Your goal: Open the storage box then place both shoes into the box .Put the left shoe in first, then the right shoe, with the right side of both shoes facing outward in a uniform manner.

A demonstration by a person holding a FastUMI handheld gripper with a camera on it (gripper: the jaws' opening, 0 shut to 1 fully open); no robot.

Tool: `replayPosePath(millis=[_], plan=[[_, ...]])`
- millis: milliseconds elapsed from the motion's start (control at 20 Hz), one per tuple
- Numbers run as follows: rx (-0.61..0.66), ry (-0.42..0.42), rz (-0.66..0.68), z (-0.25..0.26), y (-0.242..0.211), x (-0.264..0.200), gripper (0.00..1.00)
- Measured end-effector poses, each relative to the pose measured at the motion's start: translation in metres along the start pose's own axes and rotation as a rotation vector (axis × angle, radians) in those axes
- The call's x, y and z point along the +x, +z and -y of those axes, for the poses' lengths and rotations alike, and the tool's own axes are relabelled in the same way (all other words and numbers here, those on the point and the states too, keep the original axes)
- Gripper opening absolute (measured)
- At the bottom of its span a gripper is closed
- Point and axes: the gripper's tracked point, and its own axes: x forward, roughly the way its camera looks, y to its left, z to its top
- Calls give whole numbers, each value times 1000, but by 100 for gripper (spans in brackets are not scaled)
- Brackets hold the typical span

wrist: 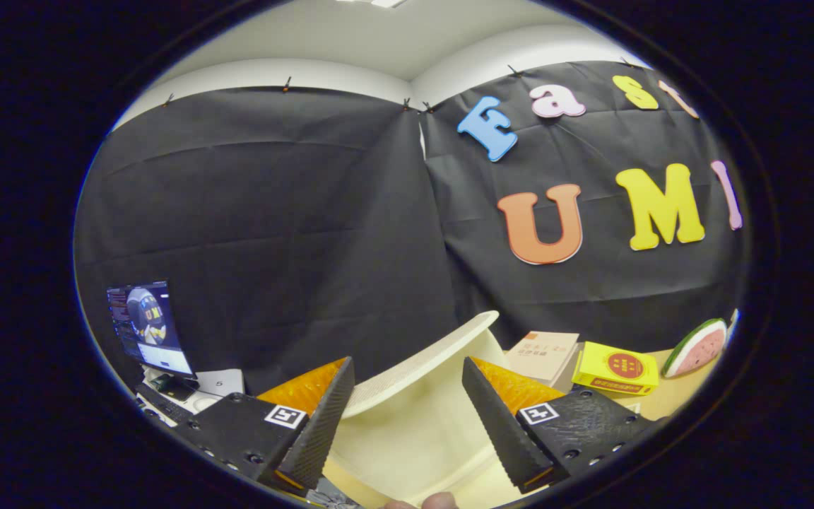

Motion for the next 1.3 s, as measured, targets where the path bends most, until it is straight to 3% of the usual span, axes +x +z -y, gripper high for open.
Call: replayPosePath(millis=[150,350,800,1300], plan=[[-48,42,-28,-25,-10,13,96],[-57,40,-35,-29,-24,14,95],[-77,-228,17,81,-19,-57,95],[-65,-535,14,254,-16,-203,95]])
